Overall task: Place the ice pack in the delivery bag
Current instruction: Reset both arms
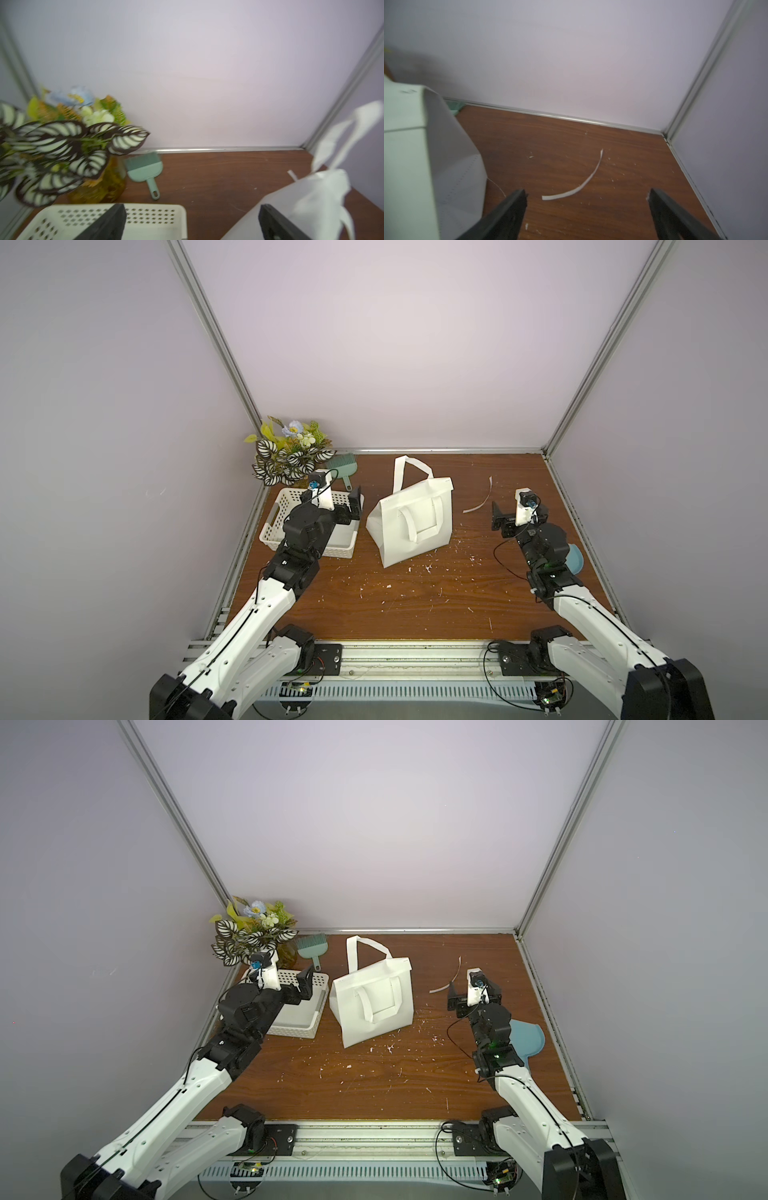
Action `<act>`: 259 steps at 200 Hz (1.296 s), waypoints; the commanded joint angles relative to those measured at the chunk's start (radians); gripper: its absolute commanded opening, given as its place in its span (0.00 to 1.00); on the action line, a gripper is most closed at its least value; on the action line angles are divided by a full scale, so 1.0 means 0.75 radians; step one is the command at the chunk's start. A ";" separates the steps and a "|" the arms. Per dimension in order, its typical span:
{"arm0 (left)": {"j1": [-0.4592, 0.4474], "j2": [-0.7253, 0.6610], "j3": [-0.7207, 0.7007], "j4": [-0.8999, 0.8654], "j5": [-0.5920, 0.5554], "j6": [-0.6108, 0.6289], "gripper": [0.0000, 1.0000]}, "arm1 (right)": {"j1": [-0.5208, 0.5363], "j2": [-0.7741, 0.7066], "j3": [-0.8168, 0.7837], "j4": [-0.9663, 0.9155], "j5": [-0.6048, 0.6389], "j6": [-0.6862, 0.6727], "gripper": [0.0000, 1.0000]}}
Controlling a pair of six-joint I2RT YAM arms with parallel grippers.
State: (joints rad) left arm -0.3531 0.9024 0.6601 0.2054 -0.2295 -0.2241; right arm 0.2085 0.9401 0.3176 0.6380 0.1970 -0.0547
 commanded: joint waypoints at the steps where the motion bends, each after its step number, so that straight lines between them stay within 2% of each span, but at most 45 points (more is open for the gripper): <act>1: 0.141 0.052 -0.147 -0.034 -0.370 -0.081 1.00 | -0.033 0.051 -0.120 0.345 0.245 0.085 0.99; 17: 0.315 0.123 -0.248 0.085 -0.290 -0.136 1.00 | -0.051 0.203 -0.126 0.412 0.289 0.054 0.99; 27: 0.364 0.191 -0.309 0.217 -0.299 -0.110 1.00 | -0.057 0.311 -0.108 0.446 0.311 0.034 0.99; 42: 0.368 0.327 -0.363 0.438 -0.298 0.064 1.00 | -0.071 0.462 -0.113 0.617 0.275 0.018 0.99; 50: 0.368 0.405 -0.367 0.516 -0.330 0.075 1.00 | -0.079 0.528 -0.111 0.688 0.259 0.039 0.99; 68: 0.368 0.552 -0.399 0.723 -0.326 0.137 1.00 | -0.100 0.644 -0.052 0.637 0.172 0.039 0.99; 83: 0.368 0.662 -0.466 0.976 -0.328 0.162 1.00 | -0.113 0.748 -0.084 0.787 0.136 0.041 0.99; 90: 0.370 0.701 -0.491 1.090 -0.319 0.188 1.00 | -0.120 0.763 -0.120 0.876 0.122 0.047 0.99; 105: 0.372 0.713 -0.500 1.142 -0.258 0.181 1.00 | -0.131 0.756 -0.164 0.894 0.073 0.043 0.99; 118: 0.377 0.782 -0.528 1.244 -0.156 0.221 1.00 | -0.134 0.827 -0.212 1.103 0.037 0.021 0.99; 128: 0.377 0.828 -0.559 1.386 -0.139 0.239 1.00 | -0.136 0.800 -0.203 1.033 0.026 0.026 0.99; 138: 0.380 0.816 -0.566 1.374 -0.124 0.235 1.00 | -0.148 0.786 -0.191 0.987 0.009 0.031 0.99; 147: 0.392 0.826 -0.598 1.392 -0.043 0.243 1.00 | -0.160 0.793 -0.188 0.994 -0.008 0.043 0.99; 155: 0.397 0.871 -0.615 1.508 -0.007 0.261 1.00 | -0.170 0.801 -0.178 0.989 -0.032 0.050 0.99; 166: 0.411 0.855 -0.610 1.473 0.026 0.251 0.99 | -0.186 0.808 -0.138 0.919 -0.056 0.064 0.99; 259: 0.411 0.855 -0.612 1.475 0.028 0.251 1.00 | -0.192 0.806 -0.145 0.932 -0.063 0.063 0.99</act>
State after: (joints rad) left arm -0.0582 1.5368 0.2100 1.2839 -0.2237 -0.0475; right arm 0.0685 1.5467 0.1925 1.2968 0.1589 -0.0212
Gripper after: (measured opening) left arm 0.995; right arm 0.991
